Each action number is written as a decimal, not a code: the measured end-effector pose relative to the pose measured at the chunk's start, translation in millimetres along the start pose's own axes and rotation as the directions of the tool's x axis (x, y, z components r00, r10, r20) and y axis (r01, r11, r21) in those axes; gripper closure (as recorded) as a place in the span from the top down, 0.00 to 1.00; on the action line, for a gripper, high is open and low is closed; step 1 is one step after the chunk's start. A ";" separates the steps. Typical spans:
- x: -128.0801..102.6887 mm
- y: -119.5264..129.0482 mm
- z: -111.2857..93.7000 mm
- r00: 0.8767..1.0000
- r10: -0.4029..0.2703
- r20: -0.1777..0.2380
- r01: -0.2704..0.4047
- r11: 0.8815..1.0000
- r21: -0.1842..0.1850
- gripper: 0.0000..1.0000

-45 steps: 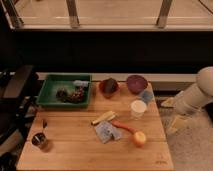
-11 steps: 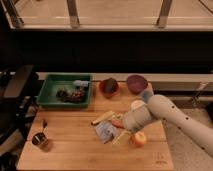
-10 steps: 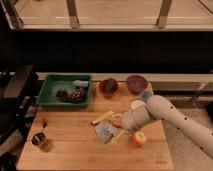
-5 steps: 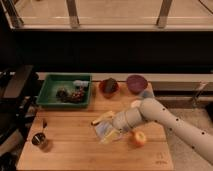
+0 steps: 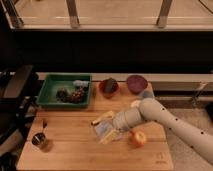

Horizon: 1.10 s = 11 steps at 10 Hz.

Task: Place fork in purple bowl

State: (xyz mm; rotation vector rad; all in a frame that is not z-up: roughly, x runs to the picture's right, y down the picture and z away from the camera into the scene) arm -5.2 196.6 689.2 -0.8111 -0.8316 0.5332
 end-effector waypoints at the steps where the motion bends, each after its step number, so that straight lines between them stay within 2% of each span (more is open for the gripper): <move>1: -0.4 0.2 0.1 1.000 -0.002 0.001 0.002 1.000 0.000 0.80; 2: -1.5 -0.2 -1.7 1.000 -0.007 0.010 0.007 1.000 0.012 0.80; 4: -9.5 -8.6 2.6 0.997 -0.020 0.073 0.017 0.999 0.050 0.80; 7: -39.1 -21.5 33.3 0.987 -0.055 0.152 0.048 0.998 0.050 0.80; 9: -46.3 -29.4 48.4 0.983 -0.063 0.170 0.056 0.998 0.042 0.80; 11: -52.0 -33.5 65.8 0.983 -0.073 0.170 0.069 0.997 0.027 0.80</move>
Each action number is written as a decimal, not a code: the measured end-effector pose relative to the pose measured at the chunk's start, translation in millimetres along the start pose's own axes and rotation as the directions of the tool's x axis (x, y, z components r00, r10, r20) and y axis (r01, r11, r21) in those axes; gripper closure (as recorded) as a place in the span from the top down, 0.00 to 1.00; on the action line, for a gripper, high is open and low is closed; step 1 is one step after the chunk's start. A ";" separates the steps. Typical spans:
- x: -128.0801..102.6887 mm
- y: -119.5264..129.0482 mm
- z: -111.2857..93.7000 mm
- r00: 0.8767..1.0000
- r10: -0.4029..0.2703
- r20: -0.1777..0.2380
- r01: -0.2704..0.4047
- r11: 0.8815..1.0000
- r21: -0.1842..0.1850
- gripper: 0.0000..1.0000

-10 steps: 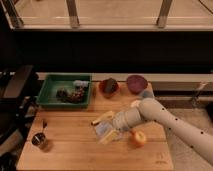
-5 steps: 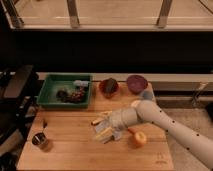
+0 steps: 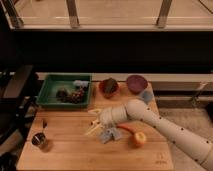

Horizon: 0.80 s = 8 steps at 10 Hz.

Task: Place fork in purple bowl

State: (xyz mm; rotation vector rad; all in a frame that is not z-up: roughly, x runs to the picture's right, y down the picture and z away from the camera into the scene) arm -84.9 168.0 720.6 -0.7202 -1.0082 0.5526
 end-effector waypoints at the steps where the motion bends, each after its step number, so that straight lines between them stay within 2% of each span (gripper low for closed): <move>1: -2.3 -1.7 9.0 1.000 -0.007 -0.001 0.007 1.000 -0.011 0.80; 4: -8.6 -11.3 43.1 1.000 -0.019 0.003 0.020 0.998 -0.061 0.80; 8: -6.1 -23.1 68.3 0.999 -0.001 0.044 0.006 0.996 -0.093 0.80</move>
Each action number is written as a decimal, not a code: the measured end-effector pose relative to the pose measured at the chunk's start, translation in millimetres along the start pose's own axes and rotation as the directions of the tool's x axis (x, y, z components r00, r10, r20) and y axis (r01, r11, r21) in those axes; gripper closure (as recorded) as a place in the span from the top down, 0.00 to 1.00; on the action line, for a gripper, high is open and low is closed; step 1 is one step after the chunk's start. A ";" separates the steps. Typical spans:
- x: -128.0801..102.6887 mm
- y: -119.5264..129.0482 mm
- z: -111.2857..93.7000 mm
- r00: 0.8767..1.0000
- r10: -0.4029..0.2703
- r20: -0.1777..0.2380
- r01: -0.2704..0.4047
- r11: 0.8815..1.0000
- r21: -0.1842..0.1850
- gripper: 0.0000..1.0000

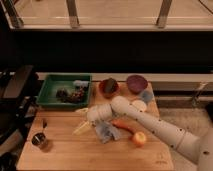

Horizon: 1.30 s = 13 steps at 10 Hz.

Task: Place fork in purple bowl

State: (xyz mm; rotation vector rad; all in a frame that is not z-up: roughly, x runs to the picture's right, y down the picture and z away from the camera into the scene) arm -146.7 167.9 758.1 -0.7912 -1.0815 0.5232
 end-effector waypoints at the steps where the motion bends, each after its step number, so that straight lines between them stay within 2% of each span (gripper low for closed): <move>1: 0.5 -1.8 3.7 1.000 0.004 0.008 -0.004 1.000 -0.002 0.80; 3: -3.9 -2.6 22.7 1.000 0.004 0.024 -0.004 1.000 -0.022 0.80; 7: -11.6 -1.7 45.8 0.999 -0.001 0.035 0.003 0.998 -0.056 0.80; 9: -22.0 2.3 65.2 0.999 -0.020 0.042 0.023 0.996 -0.087 0.80; 11: -30.1 4.3 75.5 0.998 -0.037 0.051 0.042 0.993 -0.107 0.80; 13: -45.5 8.1 97.9 0.996 -0.066 0.062 0.074 0.988 -0.138 0.80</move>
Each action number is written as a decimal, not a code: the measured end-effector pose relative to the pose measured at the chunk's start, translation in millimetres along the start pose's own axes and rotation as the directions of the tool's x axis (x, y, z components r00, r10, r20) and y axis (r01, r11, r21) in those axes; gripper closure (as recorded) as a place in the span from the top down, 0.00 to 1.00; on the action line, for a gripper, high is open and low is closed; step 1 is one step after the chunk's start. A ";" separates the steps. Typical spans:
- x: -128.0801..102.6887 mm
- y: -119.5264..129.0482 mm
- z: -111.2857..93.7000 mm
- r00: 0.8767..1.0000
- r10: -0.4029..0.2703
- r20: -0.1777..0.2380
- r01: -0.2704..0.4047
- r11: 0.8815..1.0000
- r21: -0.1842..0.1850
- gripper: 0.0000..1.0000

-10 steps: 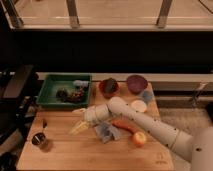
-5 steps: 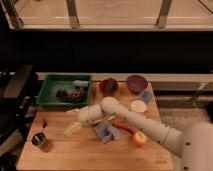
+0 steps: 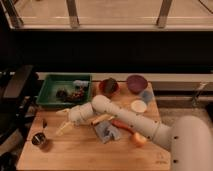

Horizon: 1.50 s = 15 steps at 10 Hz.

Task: Place fork in purple bowl

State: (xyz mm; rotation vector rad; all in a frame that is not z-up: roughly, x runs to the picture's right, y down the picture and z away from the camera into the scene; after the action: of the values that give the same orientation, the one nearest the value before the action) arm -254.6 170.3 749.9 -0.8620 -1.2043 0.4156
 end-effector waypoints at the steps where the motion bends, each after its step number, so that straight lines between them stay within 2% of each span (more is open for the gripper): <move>1: -7.2 -0.2 11.5 1.000 -0.012 0.002 0.012 1.000 -0.013 0.80; 2: -13.4 1.4 25.6 1.000 -0.019 0.009 0.019 0.999 -0.034 0.80; 3: -16.4 2.0 30.6 1.000 -0.022 0.013 0.022 0.999 -0.041 0.80; 11: -15.5 1.3 29.8 1.000 -0.020 0.013 0.021 0.999 -0.042 0.80; 15: -19.4 -7.8 56.7 0.999 -0.034 0.008 0.035 0.997 -0.066 0.80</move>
State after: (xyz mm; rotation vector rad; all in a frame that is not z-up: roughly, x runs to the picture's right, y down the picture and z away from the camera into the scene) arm -315.0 172.1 749.4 -0.8962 -1.2430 0.3523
